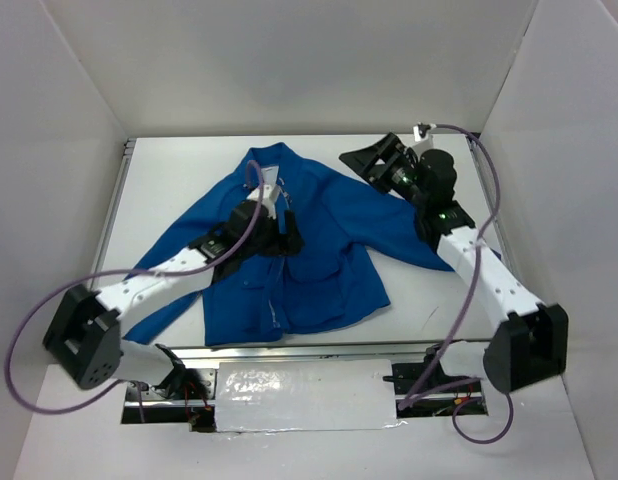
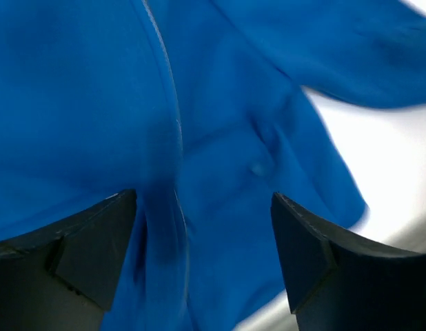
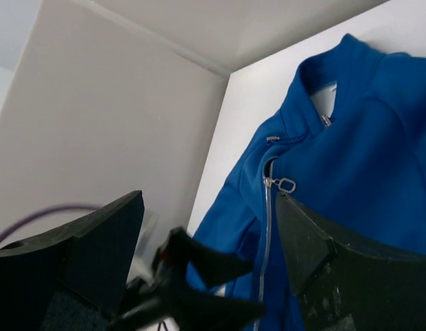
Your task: Zip up the jacket
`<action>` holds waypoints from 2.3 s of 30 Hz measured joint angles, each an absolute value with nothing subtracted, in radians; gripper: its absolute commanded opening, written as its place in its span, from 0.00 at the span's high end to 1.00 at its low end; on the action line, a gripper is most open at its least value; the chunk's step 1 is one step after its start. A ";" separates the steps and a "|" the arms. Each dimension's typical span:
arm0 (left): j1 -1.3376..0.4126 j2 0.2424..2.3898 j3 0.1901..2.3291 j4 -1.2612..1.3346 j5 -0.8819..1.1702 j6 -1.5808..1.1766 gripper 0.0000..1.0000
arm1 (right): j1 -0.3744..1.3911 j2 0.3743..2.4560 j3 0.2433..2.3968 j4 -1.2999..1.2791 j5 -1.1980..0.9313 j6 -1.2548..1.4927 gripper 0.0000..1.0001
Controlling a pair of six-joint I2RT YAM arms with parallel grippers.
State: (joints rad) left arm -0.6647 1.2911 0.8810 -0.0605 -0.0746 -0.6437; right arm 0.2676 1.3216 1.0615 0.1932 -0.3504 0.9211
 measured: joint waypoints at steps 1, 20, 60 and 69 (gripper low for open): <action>-0.665 1.347 0.918 -0.072 -0.100 -0.630 0.13 | 0.268 1.282 1.044 0.180 -0.339 0.906 0.16; -0.664 1.544 0.968 -0.014 -0.318 -0.572 0.91 | 0.273 1.332 0.907 0.329 -0.618 0.852 0.16; -0.592 1.336 0.585 0.476 0.087 -0.527 1.00 | 0.413 1.993 1.035 0.901 -1.013 1.066 0.31; -0.590 1.336 0.585 0.476 0.087 -0.527 1.00 | 0.416 2.004 1.030 1.077 -1.037 1.190 0.37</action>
